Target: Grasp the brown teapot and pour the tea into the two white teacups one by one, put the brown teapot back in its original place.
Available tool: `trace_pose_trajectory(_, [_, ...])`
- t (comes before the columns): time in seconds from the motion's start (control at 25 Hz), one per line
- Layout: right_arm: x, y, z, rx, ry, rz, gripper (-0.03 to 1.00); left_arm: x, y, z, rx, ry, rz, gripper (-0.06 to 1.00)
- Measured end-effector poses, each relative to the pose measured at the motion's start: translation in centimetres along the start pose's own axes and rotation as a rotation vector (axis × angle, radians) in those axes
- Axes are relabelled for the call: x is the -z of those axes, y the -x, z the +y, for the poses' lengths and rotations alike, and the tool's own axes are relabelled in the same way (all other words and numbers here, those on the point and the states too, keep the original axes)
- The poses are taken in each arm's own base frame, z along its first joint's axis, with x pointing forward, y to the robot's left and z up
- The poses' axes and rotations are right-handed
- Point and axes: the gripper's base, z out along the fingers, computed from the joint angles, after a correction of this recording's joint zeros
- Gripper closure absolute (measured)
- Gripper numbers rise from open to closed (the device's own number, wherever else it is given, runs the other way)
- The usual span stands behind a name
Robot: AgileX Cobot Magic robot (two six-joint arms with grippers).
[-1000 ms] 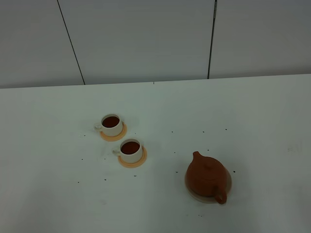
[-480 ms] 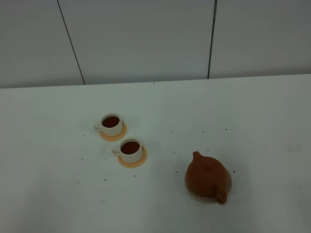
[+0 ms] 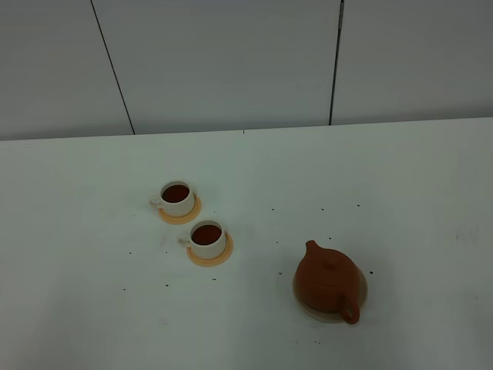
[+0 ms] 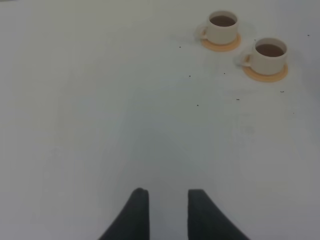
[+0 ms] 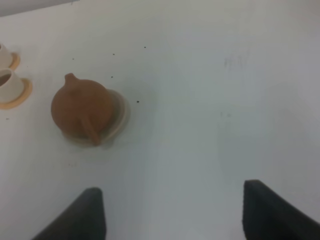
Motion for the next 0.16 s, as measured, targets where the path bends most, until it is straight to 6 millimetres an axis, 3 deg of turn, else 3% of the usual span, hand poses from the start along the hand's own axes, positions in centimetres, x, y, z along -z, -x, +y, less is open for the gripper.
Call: trace_pose_trajectory(0.16, [0.0, 0.0, 0.0, 0.0, 0.0, 0.0, 0.4, 0.0, 0.0, 0.0, 0.0, 0.0, 0.0, 0.69])
